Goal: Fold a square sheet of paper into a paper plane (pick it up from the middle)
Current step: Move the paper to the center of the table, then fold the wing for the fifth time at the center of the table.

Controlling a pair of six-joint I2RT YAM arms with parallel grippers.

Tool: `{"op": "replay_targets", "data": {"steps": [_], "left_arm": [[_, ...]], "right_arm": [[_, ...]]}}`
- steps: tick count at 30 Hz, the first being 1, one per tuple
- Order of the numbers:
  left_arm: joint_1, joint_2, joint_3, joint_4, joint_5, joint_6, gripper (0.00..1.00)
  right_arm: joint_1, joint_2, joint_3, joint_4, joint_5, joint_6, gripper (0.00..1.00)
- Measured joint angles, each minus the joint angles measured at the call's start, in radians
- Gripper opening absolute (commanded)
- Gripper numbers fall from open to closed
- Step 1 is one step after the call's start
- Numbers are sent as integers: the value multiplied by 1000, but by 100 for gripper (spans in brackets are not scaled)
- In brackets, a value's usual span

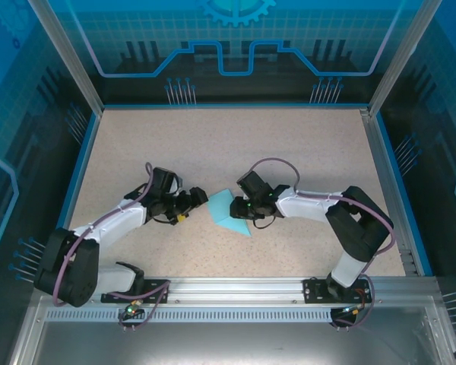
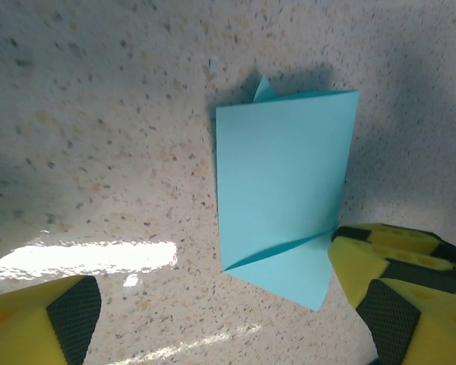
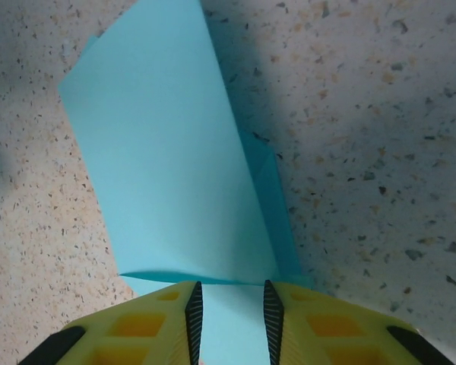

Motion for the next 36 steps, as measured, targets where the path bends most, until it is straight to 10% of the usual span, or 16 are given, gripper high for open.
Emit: {"op": "replay_targets", "data": {"steps": [36], "left_arm": [[-179,244,27,222,111,-157,24]], "right_arm": [[-91,25,-110,179,-160,57,30]]}}
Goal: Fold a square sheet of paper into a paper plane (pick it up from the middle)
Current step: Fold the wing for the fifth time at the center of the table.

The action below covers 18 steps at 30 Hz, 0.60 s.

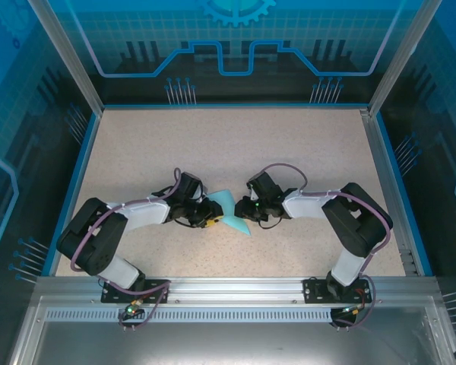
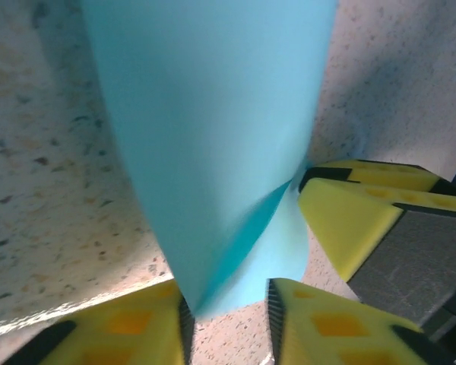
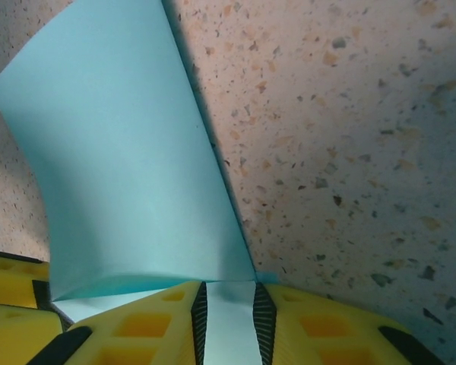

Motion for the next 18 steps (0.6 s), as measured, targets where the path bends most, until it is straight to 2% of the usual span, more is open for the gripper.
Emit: {"op": "replay_targets", "data": {"steps": [5,9,13,18], "left_arm": [[-1,5,13,16,10,1,10],[-3,12,20,18,11,3,6],[-7,13,24,16,11,3,5],[-11,13,31,11,11,3,5]], "right_arm": [[0,-11,-1,3,1,-20,38],[-1,-57,-5,-13,46,-79,61],[-1,-158,-26,-22,110,-172,74],[33,-274,-55,-12,254,-343,77]]}}
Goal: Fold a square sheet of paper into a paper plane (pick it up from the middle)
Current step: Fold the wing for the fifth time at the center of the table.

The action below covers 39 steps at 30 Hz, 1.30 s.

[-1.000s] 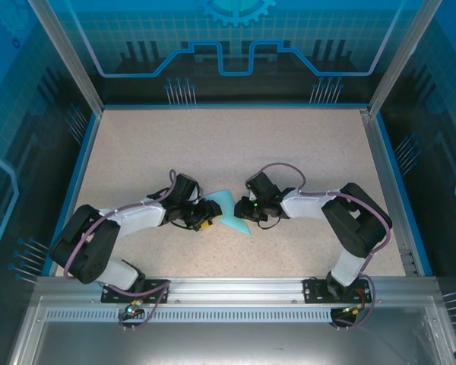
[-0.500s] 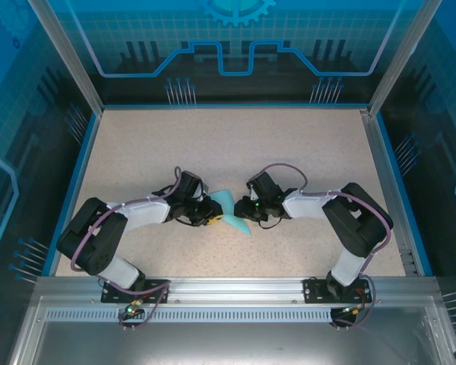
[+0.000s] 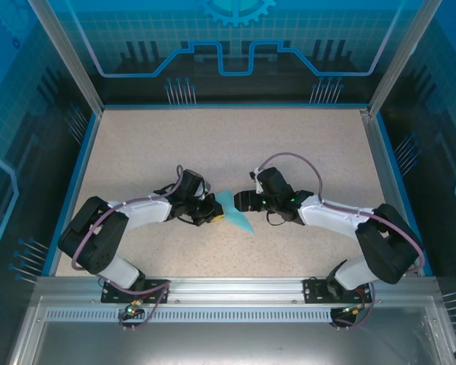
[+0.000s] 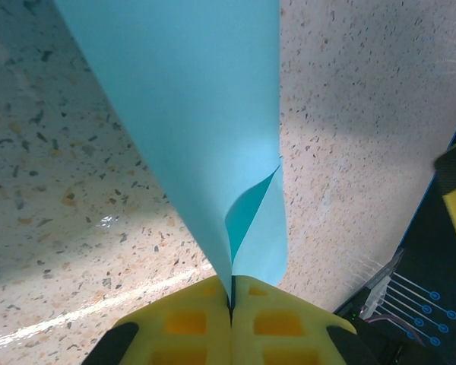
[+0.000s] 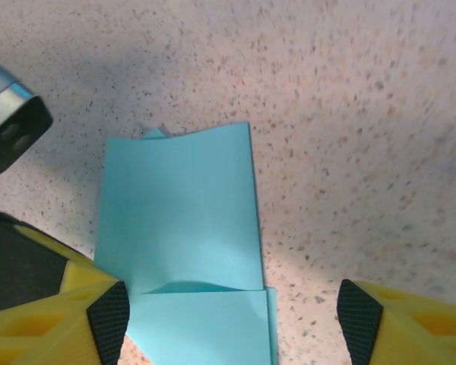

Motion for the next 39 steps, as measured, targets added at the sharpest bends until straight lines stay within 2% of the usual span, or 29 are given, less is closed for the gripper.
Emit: {"op": "replay_targets", "data": {"steps": [6,12,14,16,20,25,39], "left_arm": [[0,0,10,-7,0,0,5],[0,0,15,-28,0,0,5],[0,0,19,-30,0,0,5],[0,0,23,-32,0,0,5],[0,0,26,-39,0,0,5],[0,0,29,-47,0,0,5],[0,0,29,-57,0,0,5]], "right_arm": [[128,-52,-82,51,131,-241,81],[242,-59,-196,175,210,-460,79],[261,-45,-203,210,232,-517,73],[280,-19,-203,257,246,-571,59],[312,42,-212,361,261,-665,57],[317,105,-216,455,287,-740,55],[315,249,-215,609,355,-801,37]]}}
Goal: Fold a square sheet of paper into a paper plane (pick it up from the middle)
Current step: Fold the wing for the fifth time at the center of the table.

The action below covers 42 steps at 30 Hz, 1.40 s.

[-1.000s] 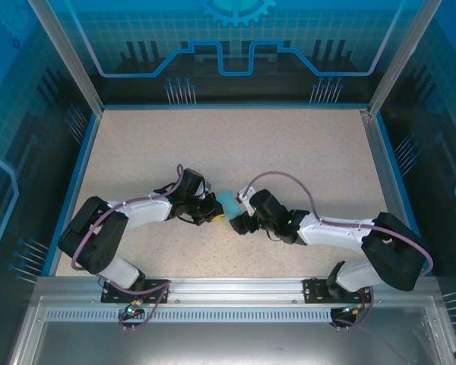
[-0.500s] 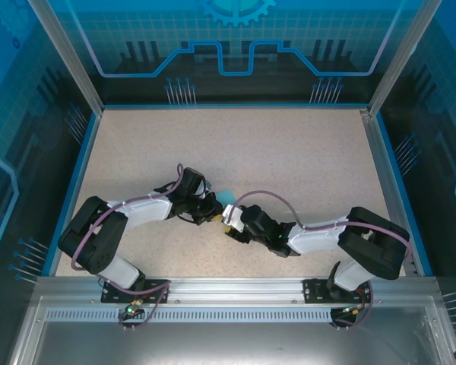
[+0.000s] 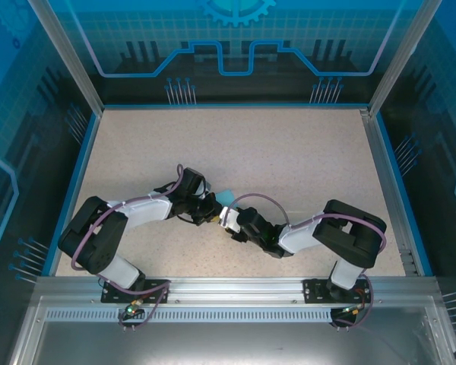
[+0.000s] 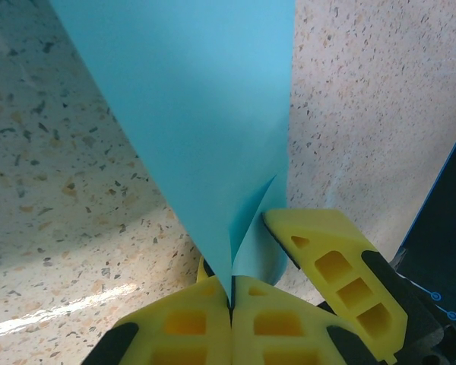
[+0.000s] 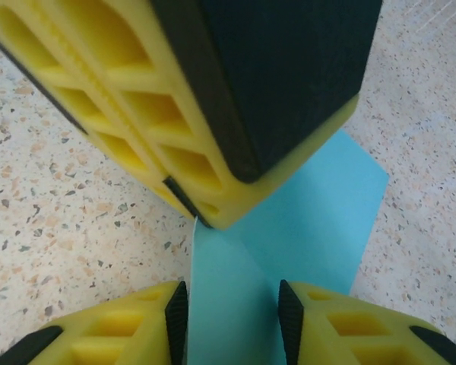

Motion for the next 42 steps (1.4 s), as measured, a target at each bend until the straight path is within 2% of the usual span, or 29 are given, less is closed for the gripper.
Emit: {"op": "replay_targets", "data": {"steps": [2,11,17,20,25,29,35,42], "left_arm": [[0,0,0,0,0,0,5],[0,0,12,-12,0,0,8],[10,-9,23,-40,-7,1,36],[44,-34,21,-59,-11,3,44],[119,-109,8,-72,-18,6,55],[143,-169,-10,-87,-33,14,62],[144,-209,-43,-78,-45,27,64],[144,-209,-95,-34,-36,30,66]], "right_arm": [[0,3,1,10,0,1,35],[-2,3,2,36,-8,16,14],[-27,3,2,42,-49,48,6],[-51,2,2,41,-91,82,3],[-109,-13,1,23,-203,172,0],[-161,-30,2,8,-304,268,0],[-220,-34,6,-21,-434,438,0],[-247,-31,64,-99,-514,610,0]]}}
